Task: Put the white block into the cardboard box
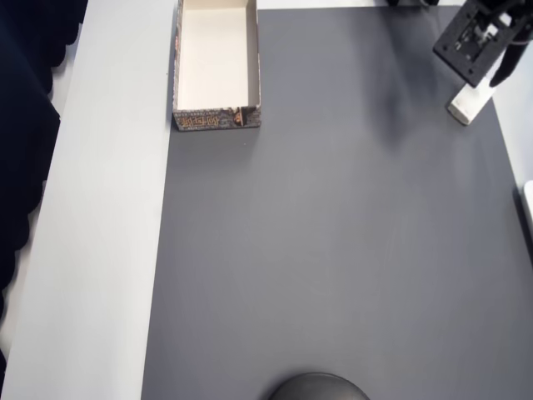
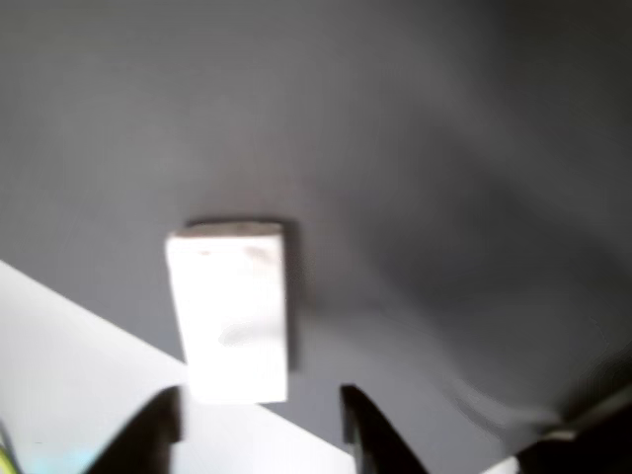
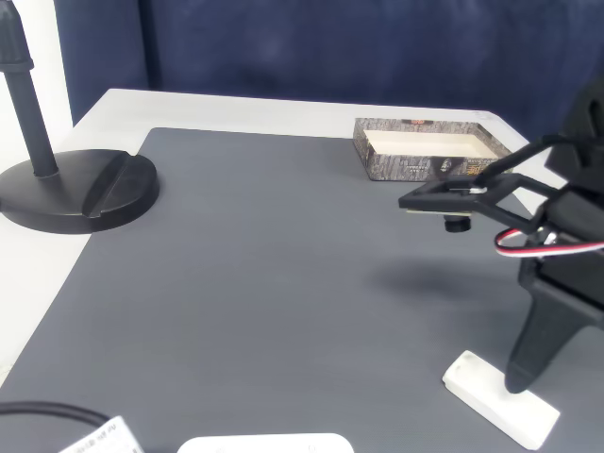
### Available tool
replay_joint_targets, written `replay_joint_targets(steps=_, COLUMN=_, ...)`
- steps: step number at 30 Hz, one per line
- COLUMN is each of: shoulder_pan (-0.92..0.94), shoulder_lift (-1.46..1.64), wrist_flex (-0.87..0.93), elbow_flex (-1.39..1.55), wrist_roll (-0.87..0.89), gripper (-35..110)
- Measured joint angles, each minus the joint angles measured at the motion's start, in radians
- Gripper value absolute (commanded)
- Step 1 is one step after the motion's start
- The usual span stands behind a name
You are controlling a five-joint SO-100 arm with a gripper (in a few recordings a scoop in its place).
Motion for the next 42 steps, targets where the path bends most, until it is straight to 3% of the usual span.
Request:
replay_joint_targets(steps=8, shoulder_pan=0.003, shoulder_lift=0.0, wrist_flex=0.015, elbow_flex=0.0, wrist_roll=0.002, gripper=35)
replay_joint_targets(steps=42, shoulder_pan=0.006, shoulder_lift=-0.184, wrist_flex=-0.103, elbow_flex=-0.037, wrist_roll=0.008, gripper=34)
